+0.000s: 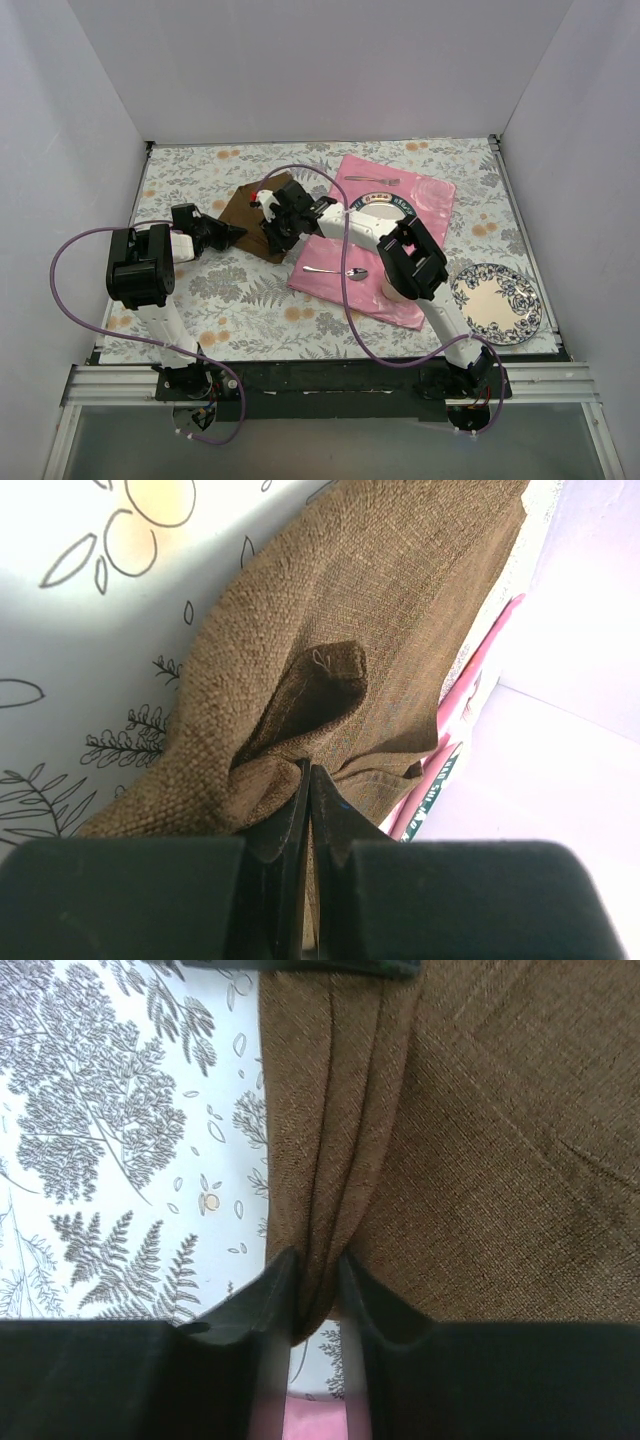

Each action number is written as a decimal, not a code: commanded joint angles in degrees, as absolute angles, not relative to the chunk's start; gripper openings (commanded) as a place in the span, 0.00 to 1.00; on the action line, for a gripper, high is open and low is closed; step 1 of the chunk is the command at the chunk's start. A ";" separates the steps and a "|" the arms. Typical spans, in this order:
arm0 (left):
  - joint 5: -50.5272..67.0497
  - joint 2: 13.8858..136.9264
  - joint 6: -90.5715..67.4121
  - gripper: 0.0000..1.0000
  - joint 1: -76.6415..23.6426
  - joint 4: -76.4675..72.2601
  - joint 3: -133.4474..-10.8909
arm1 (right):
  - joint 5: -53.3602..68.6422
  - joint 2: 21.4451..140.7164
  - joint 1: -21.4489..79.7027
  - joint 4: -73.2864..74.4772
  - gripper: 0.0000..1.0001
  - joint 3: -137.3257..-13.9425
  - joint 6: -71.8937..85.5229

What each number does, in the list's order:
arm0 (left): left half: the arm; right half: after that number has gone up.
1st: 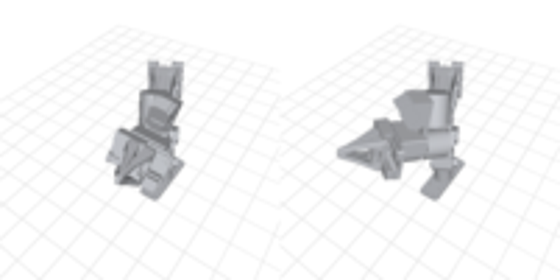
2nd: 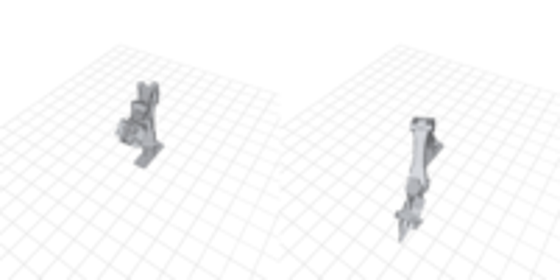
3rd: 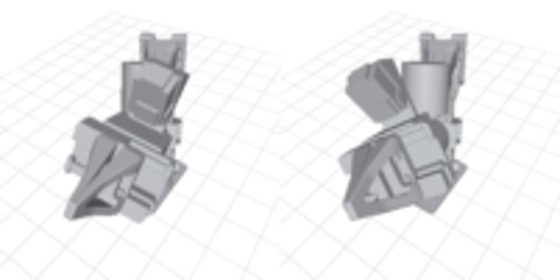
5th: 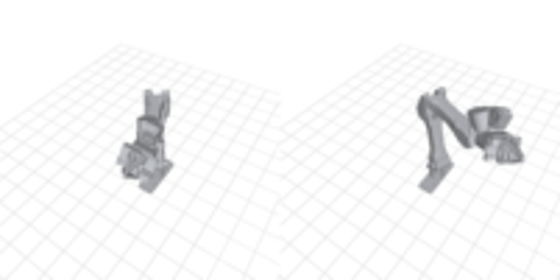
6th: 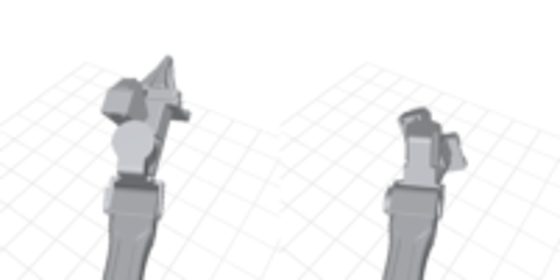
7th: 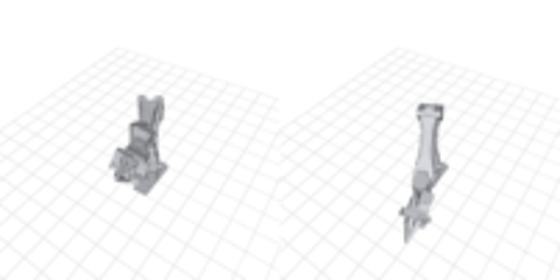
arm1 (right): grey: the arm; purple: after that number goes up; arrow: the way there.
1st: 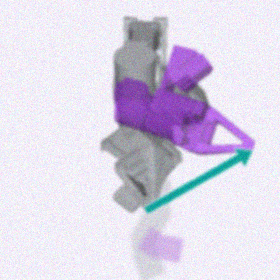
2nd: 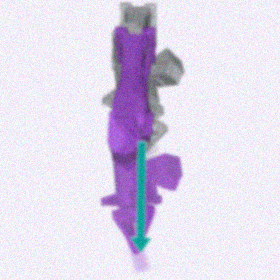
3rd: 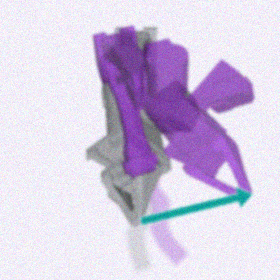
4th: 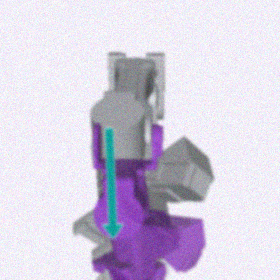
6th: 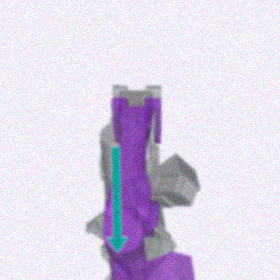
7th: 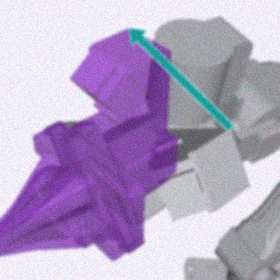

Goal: Fold the napkin, place the utensils inside, and roll it up
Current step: Roll the napkin with the utensil

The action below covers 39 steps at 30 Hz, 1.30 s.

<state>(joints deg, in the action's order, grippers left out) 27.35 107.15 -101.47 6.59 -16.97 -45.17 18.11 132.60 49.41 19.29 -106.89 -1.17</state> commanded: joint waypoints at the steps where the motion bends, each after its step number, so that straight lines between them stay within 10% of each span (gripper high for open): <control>1: 20.74 109.51 -98.09 0.00 6.77 -8.00 -44.03 | 18.90 131.40 47.55 17.31 0.17 -105.65 -0.44; 16: 20.65 110.30 -97.56 0.00 6.85 -7.47 -44.65 | 13.10 135.00 46.93 16.87 0.02 -100.72 0.26; 23: 20.92 110.48 -97.56 0.00 6.77 -7.30 -44.82 | 13.10 132.19 47.81 22.50 0.49 -110.28 0.26; 28: 20.92 110.39 -97.47 0.00 6.85 -7.12 -45.00 | 15.55 132.10 48.95 22.42 0.56 -115.48 1.93; 33: 21.01 110.22 -97.47 0.00 6.77 -7.03 -45.09 | 18.63 135.26 50.36 22.59 0.55 -120.41 3.78; 39: 21.18 110.48 -97.38 0.00 6.77 -6.94 -45.09 | 23.12 138.07 50.80 19.25 0.30 -121.37 6.59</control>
